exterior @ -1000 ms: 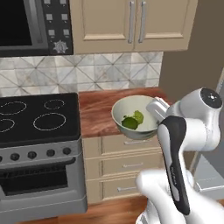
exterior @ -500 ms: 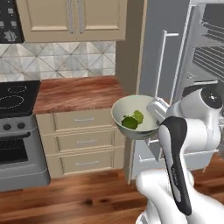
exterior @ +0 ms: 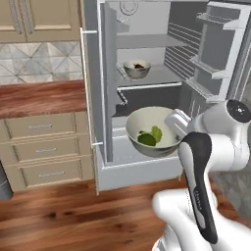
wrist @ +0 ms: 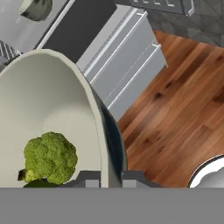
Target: Place the bowl with the lime and broccoli on the top shelf of the fridge. Place the bowl with the chicken drumstick and steak on the second highest shelf of the fridge.
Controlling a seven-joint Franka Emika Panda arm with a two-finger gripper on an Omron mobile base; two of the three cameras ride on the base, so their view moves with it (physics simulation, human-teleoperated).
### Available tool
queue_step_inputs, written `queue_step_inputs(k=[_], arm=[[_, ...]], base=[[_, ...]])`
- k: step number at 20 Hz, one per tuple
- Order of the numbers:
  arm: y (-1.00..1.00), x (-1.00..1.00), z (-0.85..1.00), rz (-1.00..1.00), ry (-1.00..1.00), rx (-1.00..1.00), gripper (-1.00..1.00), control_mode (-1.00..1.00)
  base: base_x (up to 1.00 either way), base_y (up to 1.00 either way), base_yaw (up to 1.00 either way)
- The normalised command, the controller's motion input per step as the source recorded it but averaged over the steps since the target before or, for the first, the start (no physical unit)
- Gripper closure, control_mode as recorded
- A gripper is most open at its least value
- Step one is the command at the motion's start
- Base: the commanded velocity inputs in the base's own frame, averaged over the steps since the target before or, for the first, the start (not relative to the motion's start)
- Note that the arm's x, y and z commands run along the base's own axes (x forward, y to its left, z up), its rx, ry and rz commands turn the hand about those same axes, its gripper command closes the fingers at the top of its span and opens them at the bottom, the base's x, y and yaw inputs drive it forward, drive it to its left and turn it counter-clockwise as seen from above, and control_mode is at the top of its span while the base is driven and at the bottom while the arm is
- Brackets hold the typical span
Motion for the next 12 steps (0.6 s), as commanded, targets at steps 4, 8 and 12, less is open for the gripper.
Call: queue_step_inputs(k=[4, 8, 12], arm=[[0.00, 0.00, 0.00, 0.00, 0.00, 0.00, 1.00, 1.00], [0.00, 0.00, 0.00, 0.00, 0.00, 0.00, 1.00, 1.00], [0.00, 0.00, 0.00, 0.00, 0.00, 0.00, 1.00, 1.00]], base=[[0.83, -0.62, -0.17], [0.74, -0.29, -0.13], [0.74, 0.01, -0.07]])
